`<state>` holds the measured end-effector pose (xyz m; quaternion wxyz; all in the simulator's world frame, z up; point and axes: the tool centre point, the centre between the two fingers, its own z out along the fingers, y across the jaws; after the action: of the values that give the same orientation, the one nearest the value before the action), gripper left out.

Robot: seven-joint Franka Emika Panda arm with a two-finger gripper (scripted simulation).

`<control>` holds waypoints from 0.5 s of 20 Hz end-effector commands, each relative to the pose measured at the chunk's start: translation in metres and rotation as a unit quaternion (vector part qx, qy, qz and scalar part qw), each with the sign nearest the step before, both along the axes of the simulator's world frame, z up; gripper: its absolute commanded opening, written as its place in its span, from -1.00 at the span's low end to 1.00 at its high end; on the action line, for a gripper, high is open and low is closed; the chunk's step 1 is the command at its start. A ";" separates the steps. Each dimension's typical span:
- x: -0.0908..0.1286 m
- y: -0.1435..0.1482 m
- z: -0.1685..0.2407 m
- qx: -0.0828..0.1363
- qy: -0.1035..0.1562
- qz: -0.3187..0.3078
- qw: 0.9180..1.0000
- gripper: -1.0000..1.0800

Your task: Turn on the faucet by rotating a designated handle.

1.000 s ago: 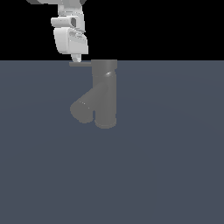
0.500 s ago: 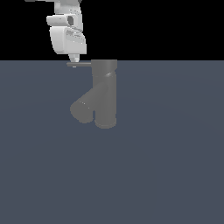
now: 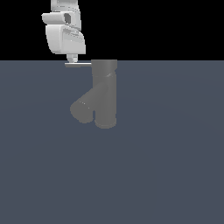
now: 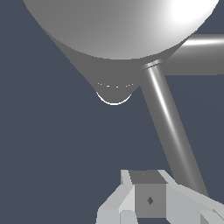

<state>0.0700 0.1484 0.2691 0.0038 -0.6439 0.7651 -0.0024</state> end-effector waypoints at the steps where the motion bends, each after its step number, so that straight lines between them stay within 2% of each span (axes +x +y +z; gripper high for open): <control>1: -0.010 0.002 0.000 -0.001 0.005 0.002 1.000 -1.00; 10: -0.032 0.005 0.000 0.000 0.005 0.001 1.000 -1.00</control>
<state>0.0468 0.1477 0.2690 0.0034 -0.6417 0.7669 -0.0026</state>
